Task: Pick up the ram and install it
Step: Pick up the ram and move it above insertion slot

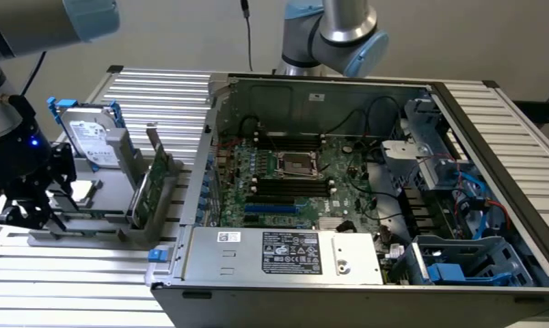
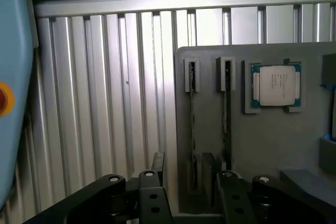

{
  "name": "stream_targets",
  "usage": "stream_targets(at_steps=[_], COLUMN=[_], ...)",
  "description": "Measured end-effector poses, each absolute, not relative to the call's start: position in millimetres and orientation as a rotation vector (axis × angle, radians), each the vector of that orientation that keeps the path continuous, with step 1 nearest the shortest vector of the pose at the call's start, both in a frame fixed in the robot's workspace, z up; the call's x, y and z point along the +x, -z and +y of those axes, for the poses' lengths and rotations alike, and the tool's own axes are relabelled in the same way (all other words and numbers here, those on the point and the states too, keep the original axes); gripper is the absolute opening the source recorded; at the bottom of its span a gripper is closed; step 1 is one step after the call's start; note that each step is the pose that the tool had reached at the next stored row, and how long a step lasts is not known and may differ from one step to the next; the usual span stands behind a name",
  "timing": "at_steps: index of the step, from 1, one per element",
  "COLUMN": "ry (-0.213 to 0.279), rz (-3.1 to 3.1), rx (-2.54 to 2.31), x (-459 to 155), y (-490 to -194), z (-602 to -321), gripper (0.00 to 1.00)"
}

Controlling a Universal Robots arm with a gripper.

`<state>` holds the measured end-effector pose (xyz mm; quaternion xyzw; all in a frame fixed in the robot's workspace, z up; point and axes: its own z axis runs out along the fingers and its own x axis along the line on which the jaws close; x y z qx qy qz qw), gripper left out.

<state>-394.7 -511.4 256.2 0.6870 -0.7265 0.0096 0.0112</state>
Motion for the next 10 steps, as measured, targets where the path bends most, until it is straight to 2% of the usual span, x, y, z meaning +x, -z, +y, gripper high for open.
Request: stream_targets(at_steps=[10], ry=[-0.030], rz=[-2.265], rx=[2.145], x=[-394.7], y=[-238.0], z=[-503.2], gripper=[0.42])
